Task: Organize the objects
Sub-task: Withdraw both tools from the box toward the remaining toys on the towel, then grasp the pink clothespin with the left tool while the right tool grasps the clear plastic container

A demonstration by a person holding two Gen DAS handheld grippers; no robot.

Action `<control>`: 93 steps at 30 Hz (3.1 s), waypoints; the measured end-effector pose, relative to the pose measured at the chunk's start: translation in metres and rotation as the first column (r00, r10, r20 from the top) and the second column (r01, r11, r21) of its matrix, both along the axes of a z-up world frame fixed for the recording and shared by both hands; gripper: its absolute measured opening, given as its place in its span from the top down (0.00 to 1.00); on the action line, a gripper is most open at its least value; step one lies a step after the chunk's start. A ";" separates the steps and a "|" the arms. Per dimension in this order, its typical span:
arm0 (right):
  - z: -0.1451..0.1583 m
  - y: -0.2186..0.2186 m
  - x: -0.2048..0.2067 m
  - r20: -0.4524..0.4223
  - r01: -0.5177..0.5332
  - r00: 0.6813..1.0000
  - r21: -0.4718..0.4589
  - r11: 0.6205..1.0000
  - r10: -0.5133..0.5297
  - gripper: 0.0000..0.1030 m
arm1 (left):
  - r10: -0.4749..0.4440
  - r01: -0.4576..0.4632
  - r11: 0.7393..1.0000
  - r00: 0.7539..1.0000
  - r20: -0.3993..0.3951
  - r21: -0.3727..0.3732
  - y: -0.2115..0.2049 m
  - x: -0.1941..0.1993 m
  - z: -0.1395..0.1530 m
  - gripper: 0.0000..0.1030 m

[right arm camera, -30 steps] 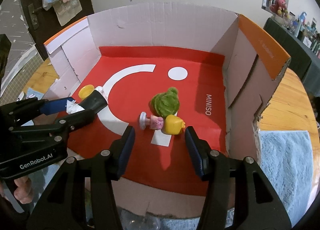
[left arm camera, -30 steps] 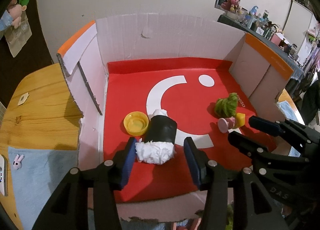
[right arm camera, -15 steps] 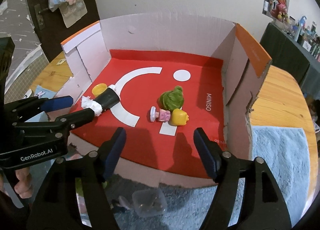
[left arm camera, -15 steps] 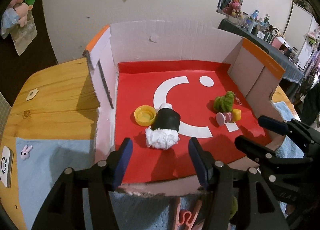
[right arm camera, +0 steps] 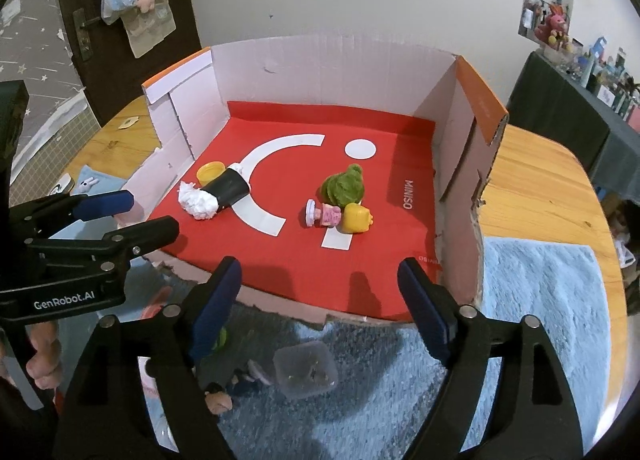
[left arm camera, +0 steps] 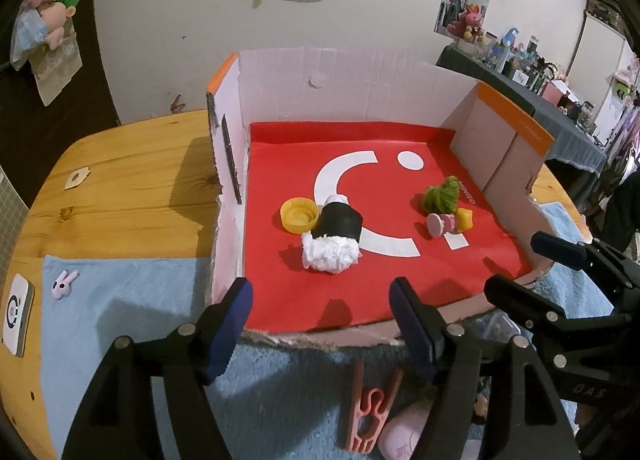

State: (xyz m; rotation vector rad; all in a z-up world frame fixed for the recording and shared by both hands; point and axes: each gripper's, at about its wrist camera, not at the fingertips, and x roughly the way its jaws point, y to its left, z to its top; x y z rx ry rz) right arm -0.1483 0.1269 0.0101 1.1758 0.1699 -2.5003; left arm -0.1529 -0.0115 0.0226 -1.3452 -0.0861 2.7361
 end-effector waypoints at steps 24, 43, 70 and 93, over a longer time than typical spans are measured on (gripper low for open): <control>0.014 0.003 0.033 -0.046 0.008 0.999 0.017 1.000 -0.008 0.10 | 0.014 -0.014 1.000 1.000 -0.027 0.009 -0.004 0.031 0.011 0.15; 0.013 0.005 0.061 -0.057 0.014 0.998 0.019 1.000 -0.013 0.10 | 0.003 -0.003 1.000 0.999 -0.033 0.008 -0.002 0.059 0.006 0.15; -0.017 0.020 0.066 -0.021 0.070 0.997 0.064 0.995 -0.069 0.36 | -0.055 0.054 0.998 0.998 0.037 0.014 0.006 0.068 -0.022 0.46; -0.039 0.011 0.044 0.024 0.036 0.999 0.082 0.996 -0.038 0.36 | -0.054 0.055 0.998 0.996 0.077 -0.003 0.010 0.068 -0.036 0.52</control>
